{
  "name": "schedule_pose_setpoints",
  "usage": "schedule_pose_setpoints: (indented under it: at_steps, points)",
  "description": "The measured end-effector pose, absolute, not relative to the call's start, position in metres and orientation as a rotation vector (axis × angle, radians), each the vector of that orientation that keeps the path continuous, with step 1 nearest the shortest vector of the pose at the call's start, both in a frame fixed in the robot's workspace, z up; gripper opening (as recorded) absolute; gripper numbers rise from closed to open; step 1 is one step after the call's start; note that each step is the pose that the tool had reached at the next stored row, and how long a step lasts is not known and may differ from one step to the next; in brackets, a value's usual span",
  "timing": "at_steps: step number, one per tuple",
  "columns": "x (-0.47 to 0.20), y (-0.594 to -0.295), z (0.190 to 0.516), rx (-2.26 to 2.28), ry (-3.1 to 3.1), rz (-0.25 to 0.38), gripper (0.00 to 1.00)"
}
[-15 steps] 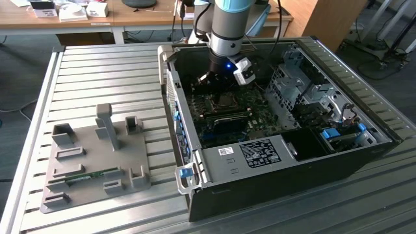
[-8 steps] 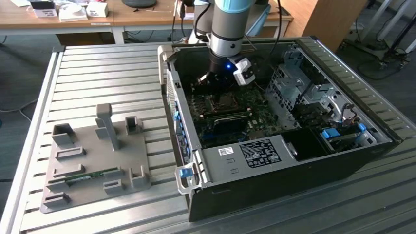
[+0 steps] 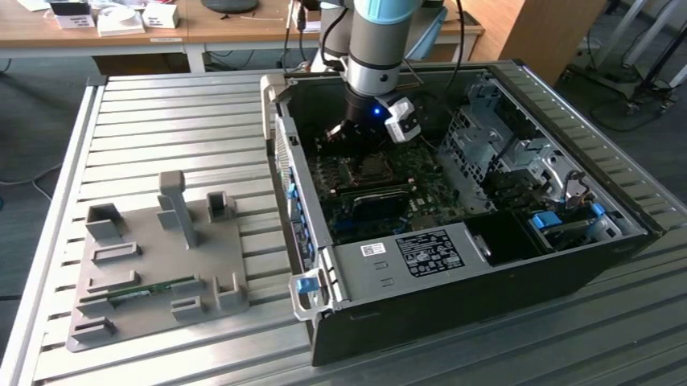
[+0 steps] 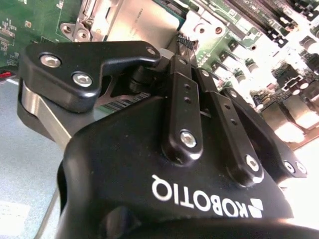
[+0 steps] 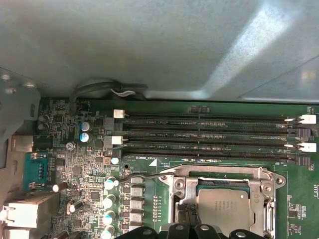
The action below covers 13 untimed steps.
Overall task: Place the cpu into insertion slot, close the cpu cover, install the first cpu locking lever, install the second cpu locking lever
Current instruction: 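Close the cpu cover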
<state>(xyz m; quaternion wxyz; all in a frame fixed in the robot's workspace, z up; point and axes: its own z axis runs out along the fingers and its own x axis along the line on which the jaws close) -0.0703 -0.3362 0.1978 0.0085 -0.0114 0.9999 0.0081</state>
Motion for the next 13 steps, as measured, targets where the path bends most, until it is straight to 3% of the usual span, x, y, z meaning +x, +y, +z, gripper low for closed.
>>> schedule_pose_setpoints:
  at_steps: [13]
  points:
    - [-0.0737, -0.3362, 0.1975, -0.036, 3.123, 0.026, 0.11]
